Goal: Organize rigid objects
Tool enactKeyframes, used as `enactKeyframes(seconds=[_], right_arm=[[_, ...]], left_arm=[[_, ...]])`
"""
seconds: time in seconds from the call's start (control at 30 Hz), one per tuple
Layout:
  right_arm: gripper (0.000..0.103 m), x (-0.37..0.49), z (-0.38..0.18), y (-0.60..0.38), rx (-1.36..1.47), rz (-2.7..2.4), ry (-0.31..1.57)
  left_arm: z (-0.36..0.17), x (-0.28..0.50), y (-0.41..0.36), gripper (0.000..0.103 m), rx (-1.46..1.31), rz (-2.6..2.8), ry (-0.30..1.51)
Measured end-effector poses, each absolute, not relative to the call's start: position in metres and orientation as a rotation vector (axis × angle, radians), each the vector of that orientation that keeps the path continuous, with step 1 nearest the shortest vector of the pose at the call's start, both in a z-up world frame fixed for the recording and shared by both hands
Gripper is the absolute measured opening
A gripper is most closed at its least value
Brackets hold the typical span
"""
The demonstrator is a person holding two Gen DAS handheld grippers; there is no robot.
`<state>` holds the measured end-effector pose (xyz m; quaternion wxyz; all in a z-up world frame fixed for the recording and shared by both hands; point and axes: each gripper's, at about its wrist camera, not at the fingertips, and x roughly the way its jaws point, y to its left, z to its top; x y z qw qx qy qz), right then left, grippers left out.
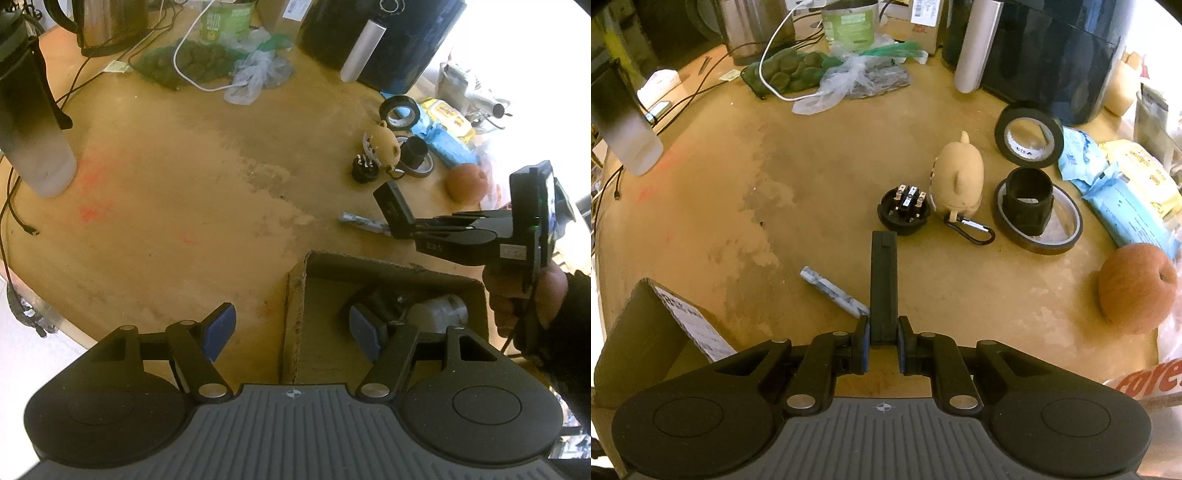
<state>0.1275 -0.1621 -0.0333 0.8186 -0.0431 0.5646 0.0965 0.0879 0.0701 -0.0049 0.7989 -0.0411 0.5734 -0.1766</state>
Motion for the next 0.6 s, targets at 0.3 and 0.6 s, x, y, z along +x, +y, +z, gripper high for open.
enactKeyframes(seconds=[0.3, 0.6], right_arm=[[0.017, 0.118, -0.009, -0.179, 0.008, 0.160, 1.146], [0.017, 0.101, 0.019, -0.194, 0.072, 0.118, 1.098]], left_arm=[[-0.001, 0.096, 0.066, 0.068, -0.088, -0.408, 1.209], [0.001, 0.107, 0.048, 0.068, -0.043, -0.463, 1.191]])
